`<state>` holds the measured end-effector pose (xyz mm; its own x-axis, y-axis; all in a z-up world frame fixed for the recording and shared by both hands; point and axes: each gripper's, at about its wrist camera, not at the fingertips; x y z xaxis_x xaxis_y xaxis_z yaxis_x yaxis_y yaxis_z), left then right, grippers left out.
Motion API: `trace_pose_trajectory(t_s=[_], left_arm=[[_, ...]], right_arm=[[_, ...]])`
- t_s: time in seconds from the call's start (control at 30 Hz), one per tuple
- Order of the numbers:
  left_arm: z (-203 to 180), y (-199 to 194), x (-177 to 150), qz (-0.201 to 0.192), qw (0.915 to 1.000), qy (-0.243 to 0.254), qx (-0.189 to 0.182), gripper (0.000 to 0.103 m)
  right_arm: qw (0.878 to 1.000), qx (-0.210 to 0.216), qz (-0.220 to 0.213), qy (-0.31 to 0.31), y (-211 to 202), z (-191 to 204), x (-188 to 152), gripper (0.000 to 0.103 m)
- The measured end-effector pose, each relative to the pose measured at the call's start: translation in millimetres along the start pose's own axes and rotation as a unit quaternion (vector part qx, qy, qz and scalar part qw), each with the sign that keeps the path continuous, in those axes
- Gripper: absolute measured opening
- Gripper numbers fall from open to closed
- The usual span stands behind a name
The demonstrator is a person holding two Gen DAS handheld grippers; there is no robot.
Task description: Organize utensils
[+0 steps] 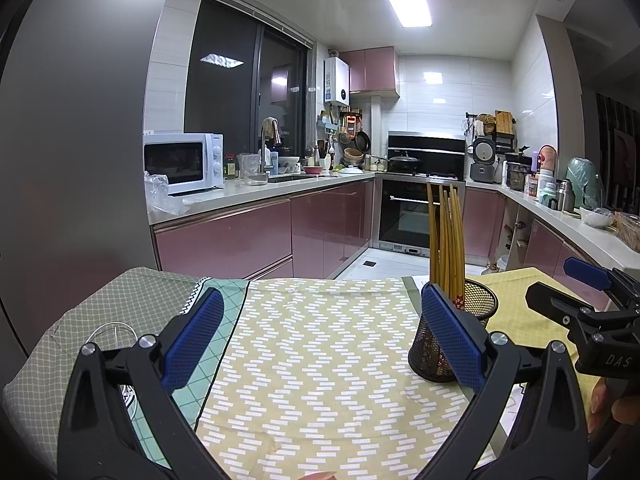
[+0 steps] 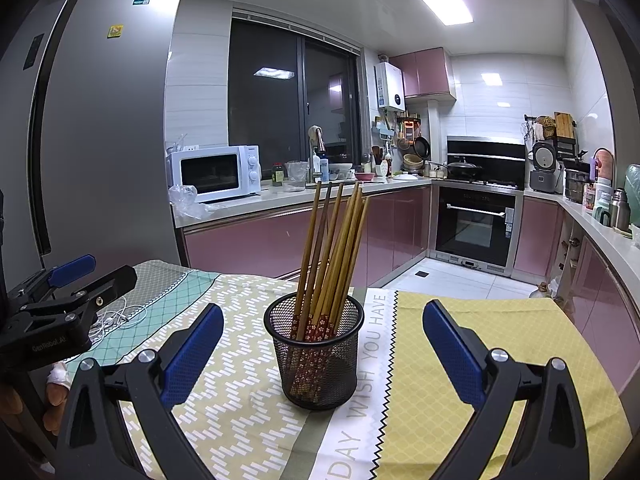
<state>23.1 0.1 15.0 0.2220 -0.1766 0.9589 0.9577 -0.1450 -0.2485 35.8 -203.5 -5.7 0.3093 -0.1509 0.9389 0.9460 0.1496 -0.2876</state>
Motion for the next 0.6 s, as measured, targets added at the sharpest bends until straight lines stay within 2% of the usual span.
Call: trace_pose_trajectory(t_s=[0.6], left_arm=[[-1.9, -0.3, -0.8, 0.002, 1.0000, 0.003, 0.001, 0.098]], right_arm=[[1.000, 0.000, 0.000, 0.000, -1.6, -1.7, -0.2, 0.096]])
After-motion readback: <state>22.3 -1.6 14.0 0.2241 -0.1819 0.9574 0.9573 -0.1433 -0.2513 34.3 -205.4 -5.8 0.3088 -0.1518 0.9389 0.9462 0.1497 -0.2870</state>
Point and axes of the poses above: each gripper's, at about its wrist camera, not at the fingertips, and y roughly the way its jaws point, z to its left, x to its top, and after that the axes turned 8 degrees about y, right-handed
